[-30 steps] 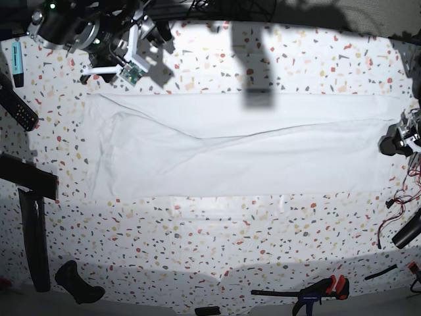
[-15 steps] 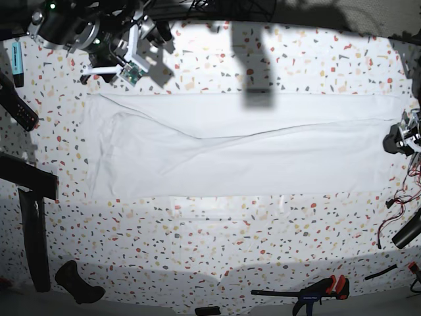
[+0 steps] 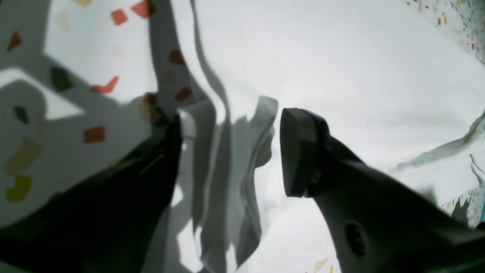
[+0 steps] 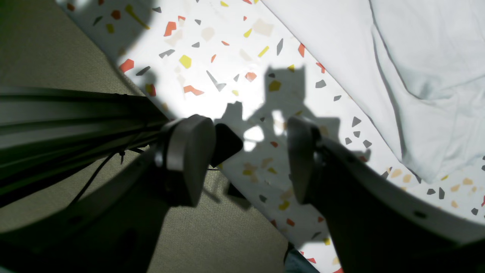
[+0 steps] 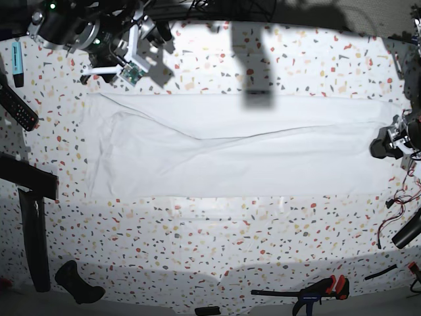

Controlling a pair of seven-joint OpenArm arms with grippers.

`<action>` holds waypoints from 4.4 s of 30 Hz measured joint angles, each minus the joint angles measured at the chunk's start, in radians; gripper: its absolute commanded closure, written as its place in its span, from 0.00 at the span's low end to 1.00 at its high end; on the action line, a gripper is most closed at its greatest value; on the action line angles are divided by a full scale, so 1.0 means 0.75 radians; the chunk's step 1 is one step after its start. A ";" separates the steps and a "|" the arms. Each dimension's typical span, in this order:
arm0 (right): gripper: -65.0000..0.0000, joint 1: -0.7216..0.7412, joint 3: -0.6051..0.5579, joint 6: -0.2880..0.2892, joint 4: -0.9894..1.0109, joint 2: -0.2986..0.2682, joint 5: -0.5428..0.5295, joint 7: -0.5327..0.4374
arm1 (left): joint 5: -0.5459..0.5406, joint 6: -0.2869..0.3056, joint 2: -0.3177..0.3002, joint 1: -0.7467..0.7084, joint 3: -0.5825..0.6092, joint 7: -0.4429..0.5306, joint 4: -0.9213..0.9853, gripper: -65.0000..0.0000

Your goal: Fold the T-shirt properly

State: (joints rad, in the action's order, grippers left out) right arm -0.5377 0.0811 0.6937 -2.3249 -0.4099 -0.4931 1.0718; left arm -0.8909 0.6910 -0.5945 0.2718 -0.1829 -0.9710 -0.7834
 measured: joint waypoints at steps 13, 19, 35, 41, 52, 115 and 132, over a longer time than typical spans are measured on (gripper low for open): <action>0.48 0.000 0.000 0.000 0.000 0.000 0.000 -0.001 | -0.124 -0.010 -0.046 -0.008 0.008 -0.046 0.005 0.81; 0.48 0.000 0.000 0.000 0.000 0.000 0.000 0.000 | -0.203 -0.010 -0.056 -0.008 0.008 -0.095 0.005 1.00; 0.48 -0.001 0.000 -0.001 -0.001 0.001 -0.210 -0.004 | -0.361 -0.013 0.229 -0.064 0.008 -0.339 -0.477 1.00; 0.48 -0.001 0.000 0.000 -0.001 0.001 -0.210 -0.010 | -0.189 -0.120 0.336 -0.150 0.008 -0.356 -0.849 1.00; 0.48 0.000 -0.001 0.000 -0.001 0.000 -0.211 -0.011 | 0.165 -0.199 0.600 -0.153 0.005 -0.241 -1.064 1.00; 0.48 0.263 0.329 -0.247 0.010 0.121 0.069 -0.048 | 0.650 -0.209 0.912 -0.161 0.419 0.054 -1.062 0.53; 0.28 0.368 0.628 -0.302 0.231 0.169 0.070 -0.158 | 0.649 -0.209 0.912 -0.162 0.419 0.039 -1.062 0.31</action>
State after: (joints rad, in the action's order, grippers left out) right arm -0.2619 0.5518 0.4675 -2.1513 -0.2829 -0.4408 0.9535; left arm -0.4046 0.5343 0.0895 0.1505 0.1310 -0.9421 -1.5795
